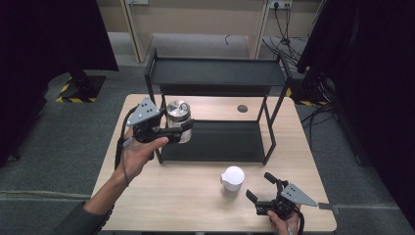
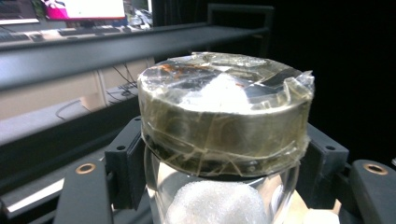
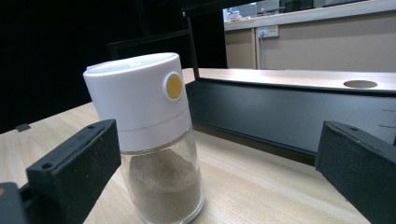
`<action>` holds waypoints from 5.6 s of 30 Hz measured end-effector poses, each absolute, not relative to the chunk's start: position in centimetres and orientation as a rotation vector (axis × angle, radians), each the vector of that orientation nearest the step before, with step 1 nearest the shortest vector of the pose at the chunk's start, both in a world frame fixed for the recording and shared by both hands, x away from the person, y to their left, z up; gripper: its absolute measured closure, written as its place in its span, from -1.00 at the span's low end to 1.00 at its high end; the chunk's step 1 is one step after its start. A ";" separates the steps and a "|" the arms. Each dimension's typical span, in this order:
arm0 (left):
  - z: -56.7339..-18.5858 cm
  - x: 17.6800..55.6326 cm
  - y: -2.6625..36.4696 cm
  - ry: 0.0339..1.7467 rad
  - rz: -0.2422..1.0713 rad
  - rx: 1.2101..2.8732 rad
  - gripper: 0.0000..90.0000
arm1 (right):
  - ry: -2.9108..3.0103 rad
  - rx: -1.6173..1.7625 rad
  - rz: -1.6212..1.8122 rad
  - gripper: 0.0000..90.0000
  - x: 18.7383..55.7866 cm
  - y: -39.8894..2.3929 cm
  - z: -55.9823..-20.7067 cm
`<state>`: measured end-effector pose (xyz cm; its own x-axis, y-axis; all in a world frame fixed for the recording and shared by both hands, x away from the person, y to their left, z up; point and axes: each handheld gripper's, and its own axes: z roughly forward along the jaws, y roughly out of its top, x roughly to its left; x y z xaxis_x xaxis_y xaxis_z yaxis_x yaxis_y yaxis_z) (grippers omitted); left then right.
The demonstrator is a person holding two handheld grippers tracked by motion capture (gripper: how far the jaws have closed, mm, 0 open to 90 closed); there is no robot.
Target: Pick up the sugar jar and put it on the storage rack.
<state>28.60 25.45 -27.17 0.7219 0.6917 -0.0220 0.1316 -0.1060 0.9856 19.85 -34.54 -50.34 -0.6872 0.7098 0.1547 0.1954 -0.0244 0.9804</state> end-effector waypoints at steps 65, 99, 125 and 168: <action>-19.1 38.9 16.5 0.988 0.825 1.493 -0.31 | 1.863 0.946 1.774 -0.99 20.0 -34.8 -50.4; -20.6 38.6 15.6 1.047 0.868 1.448 -1.00 | 1.867 0.959 1.781 -0.99 20.1 -34.8 -50.5; -22.2 34.3 15.3 1.004 0.843 1.459 -1.00 | 1.866 0.958 1.780 -0.99 20.0 -34.7 -50.5; -30.4 25.5 17.7 0.748 0.571 1.508 -1.00 | 1.862 0.965 1.779 -0.99 20.0 -34.7 -50.5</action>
<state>25.52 17.68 -30.41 0.6619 0.7449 -0.0834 0.1156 0.0084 0.9933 20.04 -34.69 -50.52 -0.6875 0.7039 0.1786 0.2106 -0.0420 0.9767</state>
